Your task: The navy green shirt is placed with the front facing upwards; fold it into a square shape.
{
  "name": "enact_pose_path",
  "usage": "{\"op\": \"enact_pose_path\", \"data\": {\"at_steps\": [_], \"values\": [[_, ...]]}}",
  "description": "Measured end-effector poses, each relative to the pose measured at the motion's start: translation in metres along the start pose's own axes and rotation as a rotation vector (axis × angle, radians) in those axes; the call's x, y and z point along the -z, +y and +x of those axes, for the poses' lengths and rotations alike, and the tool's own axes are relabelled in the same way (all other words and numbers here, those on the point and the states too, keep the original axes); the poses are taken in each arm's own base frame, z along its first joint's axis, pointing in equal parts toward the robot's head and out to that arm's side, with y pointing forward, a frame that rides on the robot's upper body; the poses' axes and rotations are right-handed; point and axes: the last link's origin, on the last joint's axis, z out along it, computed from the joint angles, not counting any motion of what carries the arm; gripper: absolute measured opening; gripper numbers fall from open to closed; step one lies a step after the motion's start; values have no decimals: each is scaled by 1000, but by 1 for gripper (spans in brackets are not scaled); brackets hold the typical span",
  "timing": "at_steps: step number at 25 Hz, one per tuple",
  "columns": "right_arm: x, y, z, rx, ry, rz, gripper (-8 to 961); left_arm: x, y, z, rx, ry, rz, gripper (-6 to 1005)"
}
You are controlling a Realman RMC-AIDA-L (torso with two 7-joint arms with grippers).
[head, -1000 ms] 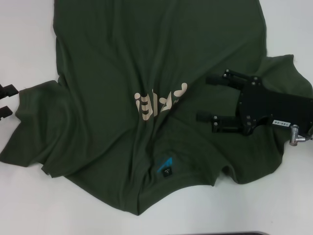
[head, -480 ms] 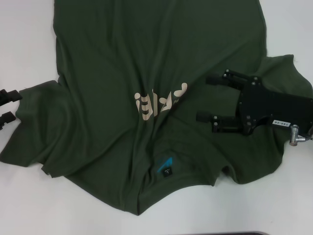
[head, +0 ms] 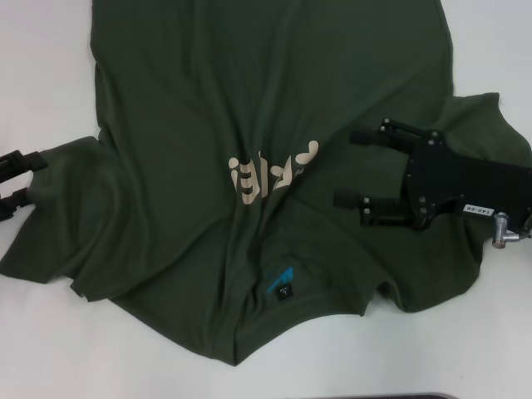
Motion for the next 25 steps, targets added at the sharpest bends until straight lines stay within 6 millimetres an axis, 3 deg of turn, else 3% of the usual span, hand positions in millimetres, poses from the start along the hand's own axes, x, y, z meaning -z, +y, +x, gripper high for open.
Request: {"op": "enact_pose_path", "data": {"at_steps": [21, 25], "values": [[0, 0, 0, 1, 1, 0, 902, -11, 8, -4, -32, -66, 6, 754], [1, 0, 0, 0, 0, 1, 901, -14, 11, -4, -55, -101, 12, 666]]}}
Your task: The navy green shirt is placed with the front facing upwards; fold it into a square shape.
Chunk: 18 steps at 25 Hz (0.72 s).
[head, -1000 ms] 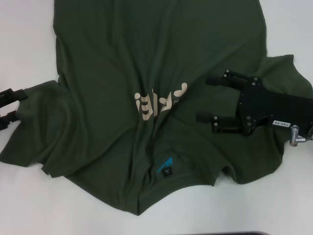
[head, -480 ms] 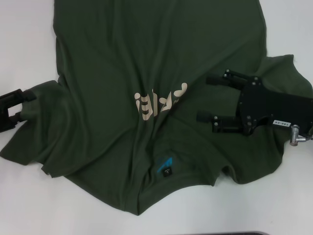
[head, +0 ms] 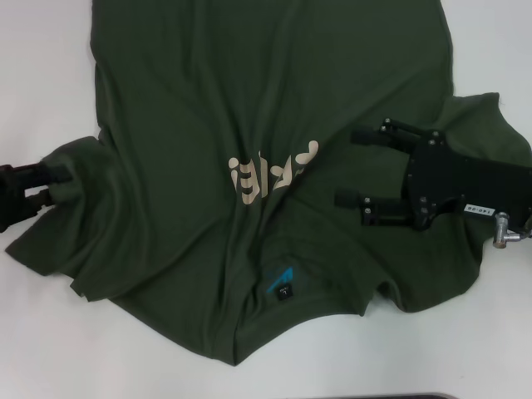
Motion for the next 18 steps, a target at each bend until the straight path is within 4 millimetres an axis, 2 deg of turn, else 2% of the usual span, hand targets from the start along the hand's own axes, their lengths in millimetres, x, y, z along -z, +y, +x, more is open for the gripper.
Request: {"op": "enact_pose_path", "data": {"at_steps": [6, 12, 14, 18], "values": [[0, 0, 0, 0, 0, -1, 901, -3, 1, 1, -4, -8, 8, 535], [0, 0, -1, 0, -3, -2, 900, -2, 0, 1, 4, -7, 12, 294], [0, 0, -1, 0, -6, -4, 900, -2, 0, 0, 4, -7, 13, 40], [0, 1, -1, 1, -9, -5, 899, -2, 0, 0, 4, -9, 14, 25]]}}
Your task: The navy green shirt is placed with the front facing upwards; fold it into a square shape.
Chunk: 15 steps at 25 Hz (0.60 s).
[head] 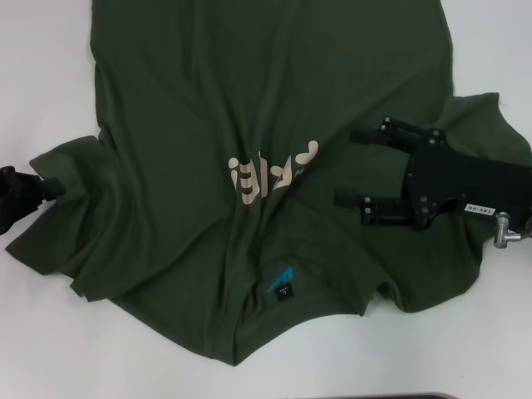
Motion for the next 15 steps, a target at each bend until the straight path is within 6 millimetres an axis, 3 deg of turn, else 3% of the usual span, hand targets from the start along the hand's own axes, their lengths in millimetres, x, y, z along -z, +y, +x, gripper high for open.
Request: {"op": "enact_pose_path", "data": {"at_steps": [15], "values": [[0, 1, 0, -1, -1, 0, 898, 18, 16, 10, -20, 5, -94, -2]]}}
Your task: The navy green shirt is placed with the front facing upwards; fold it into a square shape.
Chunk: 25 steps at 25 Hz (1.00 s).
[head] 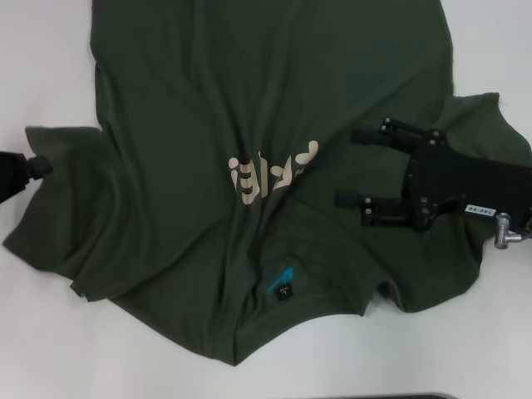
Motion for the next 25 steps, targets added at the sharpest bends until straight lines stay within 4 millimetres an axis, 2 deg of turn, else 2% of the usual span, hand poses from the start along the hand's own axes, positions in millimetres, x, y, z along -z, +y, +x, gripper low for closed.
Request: {"op": "enact_pose_path", "data": {"at_steps": [5, 14, 25], "values": [[0, 0, 0, -1, 0, 1, 897, 6, 4, 8, -4, 9, 7, -3], [1, 0, 1, -2, 1, 2, 896, 22, -1, 21, 12, 58, 44, -1], [0, 0, 1, -1, 2, 3, 895, 24, 0, 23, 14, 61, 44, -1]]}}
